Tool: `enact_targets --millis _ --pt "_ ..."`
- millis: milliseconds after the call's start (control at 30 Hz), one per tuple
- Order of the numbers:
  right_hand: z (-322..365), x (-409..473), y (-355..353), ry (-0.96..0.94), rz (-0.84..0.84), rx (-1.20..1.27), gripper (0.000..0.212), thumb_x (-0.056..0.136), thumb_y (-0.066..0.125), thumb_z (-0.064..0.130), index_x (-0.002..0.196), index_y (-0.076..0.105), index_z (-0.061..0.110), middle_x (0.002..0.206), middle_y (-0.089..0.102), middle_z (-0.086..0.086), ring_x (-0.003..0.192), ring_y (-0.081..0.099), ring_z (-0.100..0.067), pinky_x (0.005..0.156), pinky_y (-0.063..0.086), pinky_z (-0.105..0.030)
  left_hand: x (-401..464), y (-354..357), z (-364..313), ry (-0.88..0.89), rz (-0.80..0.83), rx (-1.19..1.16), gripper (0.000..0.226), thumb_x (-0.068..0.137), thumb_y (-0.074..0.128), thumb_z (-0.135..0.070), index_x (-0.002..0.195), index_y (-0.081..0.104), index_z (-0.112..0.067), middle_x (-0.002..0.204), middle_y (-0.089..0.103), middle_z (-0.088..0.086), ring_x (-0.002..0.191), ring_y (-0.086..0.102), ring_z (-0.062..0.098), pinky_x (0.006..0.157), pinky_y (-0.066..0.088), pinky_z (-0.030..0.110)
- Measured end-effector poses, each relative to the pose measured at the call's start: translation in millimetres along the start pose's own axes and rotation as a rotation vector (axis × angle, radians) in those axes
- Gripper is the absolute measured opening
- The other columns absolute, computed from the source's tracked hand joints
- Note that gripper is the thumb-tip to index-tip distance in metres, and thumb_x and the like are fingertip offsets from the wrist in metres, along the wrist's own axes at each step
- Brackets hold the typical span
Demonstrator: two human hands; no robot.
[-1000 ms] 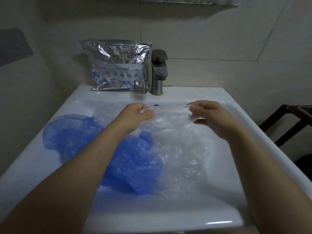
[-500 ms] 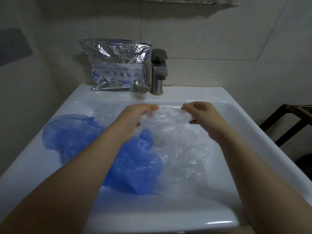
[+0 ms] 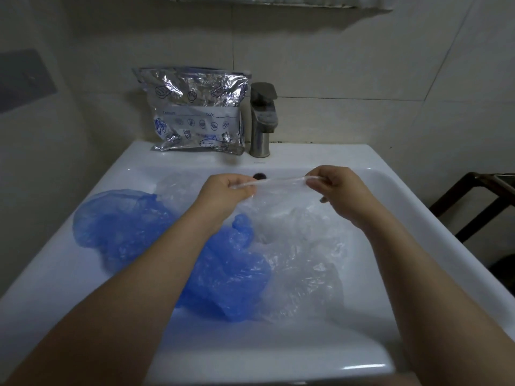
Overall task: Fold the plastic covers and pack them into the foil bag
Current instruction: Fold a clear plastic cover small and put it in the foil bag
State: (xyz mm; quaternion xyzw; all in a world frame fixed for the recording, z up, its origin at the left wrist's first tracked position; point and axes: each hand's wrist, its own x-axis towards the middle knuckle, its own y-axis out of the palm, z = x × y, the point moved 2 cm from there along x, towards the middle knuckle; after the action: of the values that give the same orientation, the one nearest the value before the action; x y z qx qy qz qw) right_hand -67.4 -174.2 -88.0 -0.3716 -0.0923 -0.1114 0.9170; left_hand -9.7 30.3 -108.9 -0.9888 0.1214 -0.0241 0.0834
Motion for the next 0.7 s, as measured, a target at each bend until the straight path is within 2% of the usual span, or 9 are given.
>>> enact_targets --millis 100,233,300,367,433,533,600,667,700 --pt "1 -2 -1 0.0 -0.001 0.146 0.016 0.092 0.057 0.016 0.079 0.059 0.024 0.094 0.058 -0.004 0.082 0.054 -0.012 0.076 0.044 -0.021 -1 -1 -6 0.077 -0.045 0.058 0.014 0.085 0.066 -0.011 0.077 0.064 -0.022 0.074 0.059 -0.006 0.068 0.051 0.003 0.058 0.039 0.003" --pt "2 -6 -4 0.116 0.11 0.788 0.016 0.093 0.047 0.0 0.085 0.058 0.008 0.073 0.06 -0.005 0.07 0.06 -0.016 0.081 0.055 -0.028 -4 -4 -10 0.049 0.152 -0.031 0.009 0.087 0.062 -0.012 0.085 0.065 -0.02 0.086 0.063 -0.001 0.08 0.056 0.009 0.082 0.043 0.022" --pt "2 -5 -4 0.151 0.105 0.912 0.021 0.092 0.044 -0.003 0.087 0.056 0.013 0.066 0.056 -0.003 0.059 0.056 -0.015 0.074 0.057 -0.03 -4 -3 -11 0.064 0.194 -0.101 0.019 0.09 0.056 -0.007 0.093 0.065 -0.024 0.089 0.063 -0.002 0.082 0.058 0.01 0.082 0.046 0.023" --pt "4 -5 -2 0.172 0.057 0.878 0.031 0.092 0.038 -0.006 0.084 0.056 0.018 0.063 0.047 -0.002 0.054 0.045 -0.012 0.065 0.055 -0.028 -6 -1 -14 0.089 0.254 -0.148 0.033 0.093 0.049 -0.001 0.097 0.065 -0.029 0.087 0.066 -0.008 0.082 0.061 0.006 0.082 0.05 0.023" --pt "9 -5 -1 0.167 0.005 0.731 0.037 0.088 0.032 -0.007 0.074 0.057 0.017 0.063 0.041 -0.003 0.054 0.037 -0.012 0.061 0.052 -0.026 -9 4 -15 0.11 0.282 -0.098 0.046 0.091 0.041 0.009 0.089 0.068 -0.028 0.083 0.068 -0.016 0.082 0.059 0.003 0.077 0.048 0.021" --pt "12 -3 1 0.262 -0.056 0.618 0.036 0.082 0.031 -0.012 0.065 0.056 0.008 0.064 0.046 -0.007 0.055 0.036 -0.015 0.069 0.054 -0.033 -11 9 -17 0.086 0.21 0.017 0.049 0.087 0.037 0.012 0.075 0.07 -0.024 0.083 0.067 -0.014 0.079 0.055 0.003 0.072 0.042 0.017" --pt "9 -3 5 0.324 -0.064 0.564 0.025 0.088 0.047 0.0 0.065 0.056 0.004 0.069 0.046 -0.011 0.057 0.042 -0.017 0.072 0.055 -0.036 -13 13 -19 0.066 0.149 0.07 0.04 0.089 0.042 0.003 0.069 0.068 -0.021 0.086 0.064 -0.009 0.079 0.054 0.005 0.073 0.041 0.017" --pt "9 -5 11 0.245 -0.018 0.369 0.03 0.086 0.063 0.027 0.068 0.056 0.004 0.069 0.049 -0.01 0.063 0.049 -0.016 0.071 0.053 -0.032 -15 16 -19 0.074 0.105 0.078 0.03 0.088 0.053 -0.009 0.063 0.064 -0.019 0.075 0.06 -0.006 0.073 0.052 0.007 0.072 0.04 0.022" --pt "9 -5 14 0.2 -0.002 0.287 0.033 0.081 0.069 0.032 0.065 0.054 0.007 0.065 0.048 -0.008 0.062 0.048 -0.015 0.066 0.05 -0.03 -15 17 -20 0.089 0.084 0.08 0.026 0.087 0.06 -0.015 0.061 0.062 -0.017 0.068 0.057 -0.006 0.067 0.05 0.006 0.068 0.04 0.021"
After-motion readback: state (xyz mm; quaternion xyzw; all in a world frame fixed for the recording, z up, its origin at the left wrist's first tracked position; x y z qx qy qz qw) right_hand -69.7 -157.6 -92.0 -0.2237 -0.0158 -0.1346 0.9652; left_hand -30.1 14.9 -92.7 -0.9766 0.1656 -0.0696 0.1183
